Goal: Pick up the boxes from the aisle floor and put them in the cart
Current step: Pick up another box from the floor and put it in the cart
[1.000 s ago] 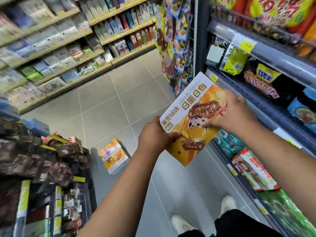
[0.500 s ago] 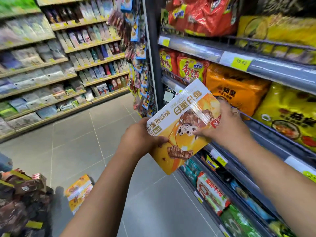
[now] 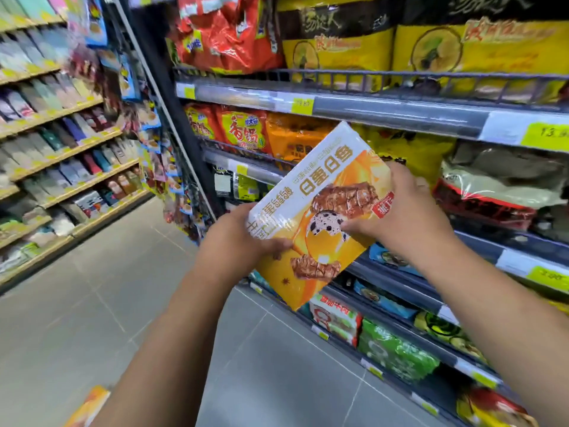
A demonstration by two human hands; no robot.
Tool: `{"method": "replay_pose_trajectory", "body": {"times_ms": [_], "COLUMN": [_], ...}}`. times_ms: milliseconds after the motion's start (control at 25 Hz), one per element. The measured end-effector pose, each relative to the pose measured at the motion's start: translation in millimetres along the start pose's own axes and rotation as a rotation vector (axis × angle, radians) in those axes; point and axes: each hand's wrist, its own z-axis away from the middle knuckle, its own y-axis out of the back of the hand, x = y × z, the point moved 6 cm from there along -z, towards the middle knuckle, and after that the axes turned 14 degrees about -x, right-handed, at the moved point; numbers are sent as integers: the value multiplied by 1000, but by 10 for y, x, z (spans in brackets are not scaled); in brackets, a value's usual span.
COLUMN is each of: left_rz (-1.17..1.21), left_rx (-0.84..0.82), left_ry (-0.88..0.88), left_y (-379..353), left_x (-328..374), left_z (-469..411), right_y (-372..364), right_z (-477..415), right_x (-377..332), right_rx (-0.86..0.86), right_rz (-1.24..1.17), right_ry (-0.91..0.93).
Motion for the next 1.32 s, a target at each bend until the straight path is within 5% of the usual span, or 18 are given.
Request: {"method": "replay_pose_trajectory", "body": {"times_ms": [680, 1320], "left_rz": [-149, -184], "left_rx": [-522, -846], "left_ry": [-525, -903], "left_y": [-1787, -4874], "left_x": [1439, 3711], "left_z": [1185, 4091], "right_y": [618, 2060], "right_z": [3144, 7046], "right_x": [1449, 3487], "right_rx": [521, 824], "right_rz": [-157, -133], "right_ry": [-546, -918]}}
